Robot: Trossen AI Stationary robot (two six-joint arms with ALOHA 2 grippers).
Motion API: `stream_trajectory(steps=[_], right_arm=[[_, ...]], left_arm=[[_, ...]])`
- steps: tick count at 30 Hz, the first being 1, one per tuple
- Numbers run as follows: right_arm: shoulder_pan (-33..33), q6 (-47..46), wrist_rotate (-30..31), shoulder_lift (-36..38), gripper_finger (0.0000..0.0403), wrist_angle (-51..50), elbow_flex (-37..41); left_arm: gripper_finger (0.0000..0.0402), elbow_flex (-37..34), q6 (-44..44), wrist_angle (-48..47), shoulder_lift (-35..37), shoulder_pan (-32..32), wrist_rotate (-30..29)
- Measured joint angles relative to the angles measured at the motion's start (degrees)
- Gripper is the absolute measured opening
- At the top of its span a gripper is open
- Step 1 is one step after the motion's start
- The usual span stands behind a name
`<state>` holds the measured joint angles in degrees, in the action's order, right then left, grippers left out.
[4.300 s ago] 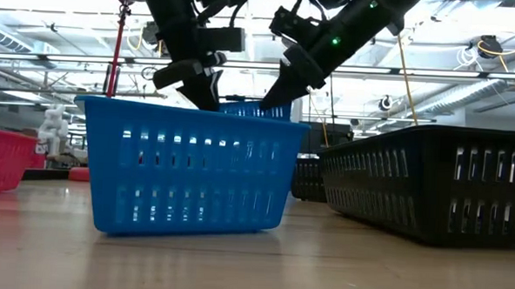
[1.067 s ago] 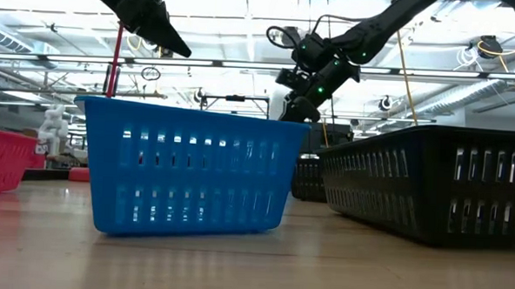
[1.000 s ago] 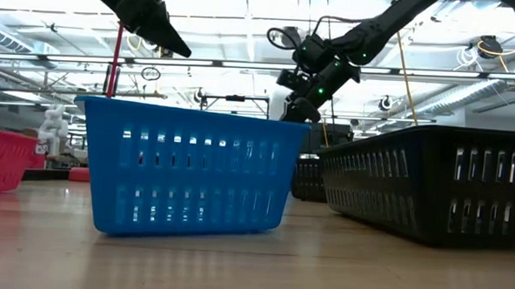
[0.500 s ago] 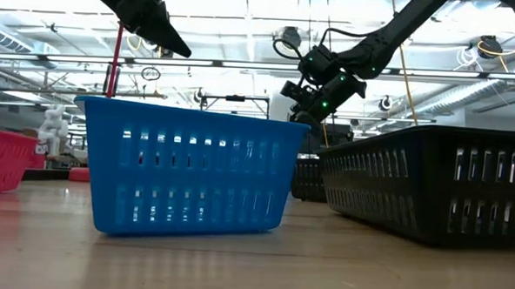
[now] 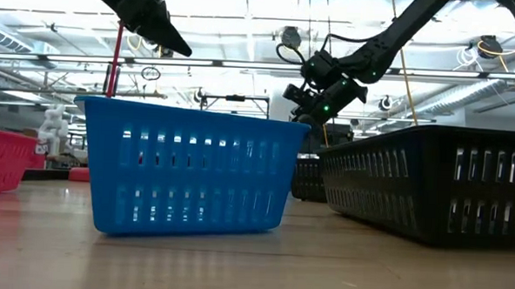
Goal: Stack baskets by color
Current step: Stack the middle blue bin on the top blue bin
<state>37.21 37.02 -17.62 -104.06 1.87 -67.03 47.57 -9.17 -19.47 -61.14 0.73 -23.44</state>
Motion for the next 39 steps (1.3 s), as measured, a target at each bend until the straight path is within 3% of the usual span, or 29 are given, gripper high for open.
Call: stream_trajectory(steps=[18, 23, 33, 39], right_arm=[[0.68, -0.33, 1.22, -0.89, 0.0017, 0.95, 0.01], [0.68, -0.33, 1.22, -0.89, 0.0052, 0.98, 0.01], [0.70, -0.33, 2.60, -0.89, 0.0164, 1.36, -0.04], [0.68, -0.24, 2.59, -0.89, 0.0192, 1.82, -0.06]], left_arm=[[0.0214, 0.00, -0.11, 0.02, 0.00, 0.00, -0.02], [0.0214, 0.00, -0.11, 0.02, 0.00, 0.00, -0.02], [0.0214, 0.00, -0.02, 0.02, -0.02, 0.00, -0.02], [0.0214, 0.00, 0.01, 0.02, 0.00, -0.01, -0.02]])
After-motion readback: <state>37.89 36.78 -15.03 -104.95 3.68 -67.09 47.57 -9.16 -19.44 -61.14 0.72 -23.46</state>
